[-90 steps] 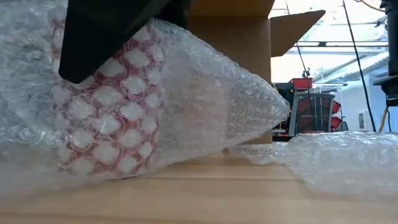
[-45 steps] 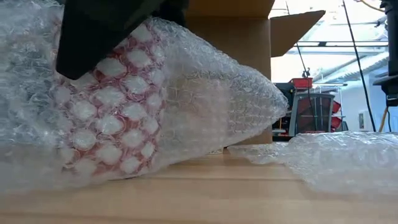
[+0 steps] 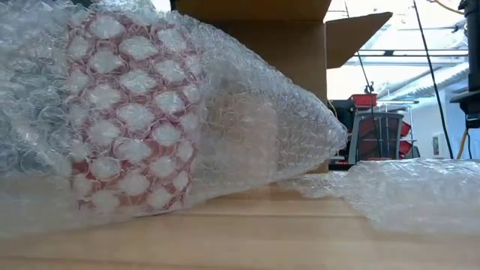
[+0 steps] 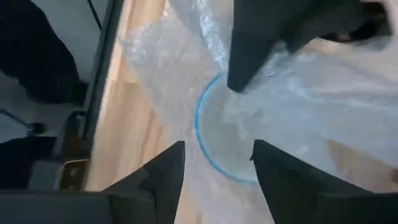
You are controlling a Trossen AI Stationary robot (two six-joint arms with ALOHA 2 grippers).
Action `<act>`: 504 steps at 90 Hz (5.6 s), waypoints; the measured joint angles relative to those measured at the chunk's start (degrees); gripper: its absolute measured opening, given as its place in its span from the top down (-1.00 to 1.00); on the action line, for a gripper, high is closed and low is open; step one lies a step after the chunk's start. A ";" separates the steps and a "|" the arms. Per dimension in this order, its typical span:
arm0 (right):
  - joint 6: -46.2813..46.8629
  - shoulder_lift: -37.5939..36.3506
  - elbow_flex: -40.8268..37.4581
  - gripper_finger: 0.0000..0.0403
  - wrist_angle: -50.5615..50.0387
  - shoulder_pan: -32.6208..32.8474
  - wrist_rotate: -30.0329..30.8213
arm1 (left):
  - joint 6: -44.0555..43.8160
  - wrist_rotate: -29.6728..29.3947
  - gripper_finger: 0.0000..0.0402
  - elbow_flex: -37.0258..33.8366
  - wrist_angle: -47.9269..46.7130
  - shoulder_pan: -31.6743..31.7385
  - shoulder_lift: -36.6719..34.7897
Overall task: Wrap mug
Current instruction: Wrap the red patterned mug with bubble wrap
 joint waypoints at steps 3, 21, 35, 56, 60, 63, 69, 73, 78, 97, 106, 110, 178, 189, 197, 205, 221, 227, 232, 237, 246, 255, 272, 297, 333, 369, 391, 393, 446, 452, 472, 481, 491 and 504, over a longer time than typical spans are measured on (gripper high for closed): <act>0.26 -0.10 0.04 0.13 0.17 0.05 2.06 | -0.01 0.01 1.00 0.00 0.02 0.00 0.01; 0.12 3.11 0.04 0.13 2.87 -1.32 4.85 | 0.05 -0.02 1.00 -0.04 0.05 -0.04 0.04; 0.34 6.54 0.01 0.13 3.70 -1.80 -0.85 | 0.15 -0.02 1.00 -0.09 0.84 -0.04 0.14; 0.28 7.45 0.16 0.13 4.56 -2.45 -1.82 | 1.13 -0.07 1.00 -0.13 1.29 0.00 0.15; 0.25 7.53 0.11 0.13 4.62 -2.52 -1.93 | 1.13 -0.07 1.00 -0.13 1.30 0.00 0.15; -0.01 7.57 0.11 0.13 4.64 -2.55 -1.89 | 1.15 -0.07 1.00 -0.13 1.31 0.00 0.15; -0.50 7.33 0.08 0.13 4.40 -2.51 -1.86 | 1.15 -0.07 1.00 -0.13 1.36 0.00 0.15; -0.61 7.02 0.02 0.13 4.22 -2.51 -1.97 | 1.17 -0.07 1.00 -0.13 1.36 0.00 0.15; -0.69 6.25 -0.16 0.13 3.56 -2.50 -2.35 | 1.17 -0.07 1.00 -0.13 1.38 0.00 0.15; 1.18 0.75 -0.15 0.13 3.57 -1.69 -2.69 | 1.22 -0.07 1.00 -0.15 1.45 -0.04 0.15; 2.33 -1.24 -0.05 0.13 3.61 -0.85 -3.10 | 1.22 -0.05 1.00 -0.15 1.48 -0.04 0.15; 2.90 -1.58 -0.05 0.13 3.52 -0.24 -3.51 | 1.22 -0.06 1.00 -0.15 1.46 -0.03 0.15; 3.71 6.30 -2.54 0.13 8.46 1.21 2.74 | 1.36 1.36 1.00 0.77 13.83 -0.52 0.26; 3.52 6.30 -2.54 0.13 8.80 0.90 2.75 | 1.38 1.62 1.00 3.24 10.80 -0.52 1.79; 3.47 6.30 -2.54 0.13 8.91 0.67 2.70 | 2.55 1.73 1.00 4.62 7.42 -0.52 3.21; 3.36 6.28 -2.54 0.13 8.63 0.64 2.60 | 2.66 1.75 1.00 4.85 5.44 -0.16 3.94; 3.59 4.50 -0.93 0.13 2.16 1.15 1.41 | 2.53 1.64 1.00 4.87 2.23 -0.04 4.20; 4.83 3.17 0.06 0.13 -1.28 1.48 0.51 | 2.55 1.64 1.00 4.87 2.19 -0.04 4.20; 5.55 1.62 -0.04 0.13 -3.50 1.77 -0.89 | 2.57 1.56 1.00 4.87 2.29 -0.04 4.20; 6.05 0.28 -0.07 0.13 -4.32 2.08 -1.84 | 2.57 1.50 1.00 4.87 2.38 -0.04 4.20; 6.09 -1.68 -0.07 0.13 -2.11 2.39 0.06 | 2.57 1.46 1.00 4.87 2.38 -0.04 4.20; 4.13 -1.67 -0.03 0.13 4.22 2.18 5.73 | 2.57 1.45 1.00 4.87 2.40 -0.04 4.20; 2.19 1.37 -0.05 0.13 8.37 0.54 7.09 | 2.56 1.42 1.00 4.87 2.48 -0.04 4.20; 8.11 3.52 -0.16 0.13 -2.33 1.27 6.92 | 2.57 1.66 1.00 4.87 2.53 0.00 4.20; 7.85 3.50 -0.14 0.13 -0.81 1.84 7.01 | 3.24 2.99 1.00 4.87 4.28 -0.04 3.37; 7.78 3.24 0.06 0.13 0.95 1.84 7.23 | 13.90 2.49 1.00 4.83 -2.89 -0.83 -8.33; 6.60 3.31 -0.04 0.13 1.43 1.79 7.14 | 22.14 2.98 1.00 4.83 -10.82 -0.12 -12.46; 6.56 3.31 -0.05 0.13 1.45 1.79 7.08 | 22.15 2.99 1.00 4.83 -10.82 -0.03 -12.50; 6.30 2.94 -0.14 0.13 1.22 1.76 3.76 | 22.14 2.97 1.00 4.85 -11.46 0.00 -12.39; 6.81 2.27 -0.03 0.13 1.04 2.05 0.97 | 22.14 2.97 1.00 4.85 -11.43 0.00 -12.39; 8.08 0.92 -0.03 0.13 0.93 5.50 2.19 | 20.71 2.97 1.00 4.90 -12.13 0.00 -12.35; 6.17 1.21 -0.03 0.13 0.51 6.23 7.85 | 20.71 2.95 1.00 4.90 -12.48 0.00 -12.35; 6.48 1.27 -0.03 0.13 -0.32 5.30 7.03 | 20.71 2.93 1.00 4.92 -12.50 0.00 -12.35; 5.65 1.27 -0.03 0.13 -0.63 5.92 3.00 | 20.69 2.93 1.00 4.92 -12.65 0.00 -12.35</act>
